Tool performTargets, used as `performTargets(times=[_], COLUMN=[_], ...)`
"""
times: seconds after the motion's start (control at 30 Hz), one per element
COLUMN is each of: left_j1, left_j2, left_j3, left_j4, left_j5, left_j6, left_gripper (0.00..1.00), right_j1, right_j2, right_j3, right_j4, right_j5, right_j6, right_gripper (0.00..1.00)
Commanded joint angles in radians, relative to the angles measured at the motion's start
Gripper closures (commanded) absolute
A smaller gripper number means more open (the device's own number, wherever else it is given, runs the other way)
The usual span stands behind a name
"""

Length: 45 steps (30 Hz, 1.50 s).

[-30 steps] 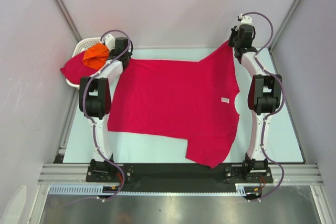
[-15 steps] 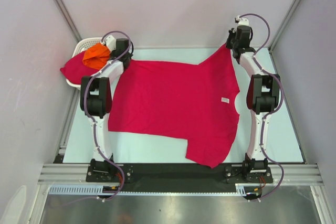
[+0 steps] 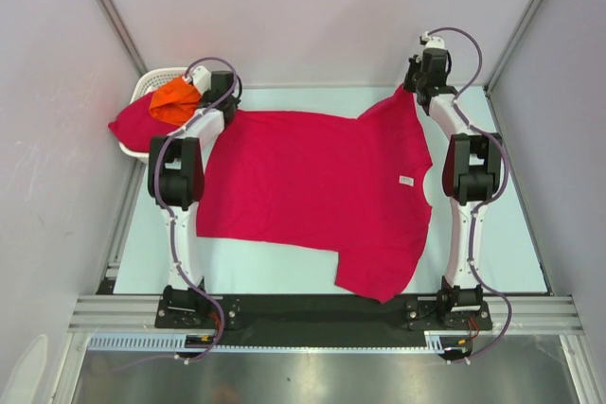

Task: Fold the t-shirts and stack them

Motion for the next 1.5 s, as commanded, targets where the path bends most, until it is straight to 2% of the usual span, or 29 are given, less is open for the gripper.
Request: performTargets(times=[0.0,0.2,0.53,1.03,1.17,1.27,1.47], left_j1=[0.018,0.028,0.029,0.069,0.074,0.080,0.094], left_j2=[0.003,0.019,0.033,-0.024,-0.045,-0.070,-0.086], left_j3=[0.052,0.067,0.086,0.078,0.070,0.034,0.029], left_j4=[-0.017,-0.049,-0.070,-0.127,-0.196,-0.183,-0.176], left_j5=[-0.015,0.015,0.051,0.169,0.175,0.183,0.215], left_j6=[-0.037,-0.103,-0.090,-0.102,-0.172,-0.221,-0.222], left_gripper=[1.00,1.00,1.00,1.00,1.00,1.00,1.00], right_j1=[0.021,0.021,0.021,0.007,-0.001,-0.002,-0.004], right_j2=[0.026,0.035,0.021,-0.129,-0.175,-0.192,-0.238], right_j3=[0.072,0.092,0.079,-0.115,-0.168,-0.186,-0.253], right_j4=[-0.011,-0.017,0.009,0.108,0.136,0.131,0.154], right_j5=[0.006,0.003,0.002,-0.031,-0.040,-0.032,-0.032], right_j6=[0.005,0.023,0.030,0.034,0.065,0.085,0.092], right_gripper=[1.00,1.00,1.00,1.00,1.00,1.00,1.00])
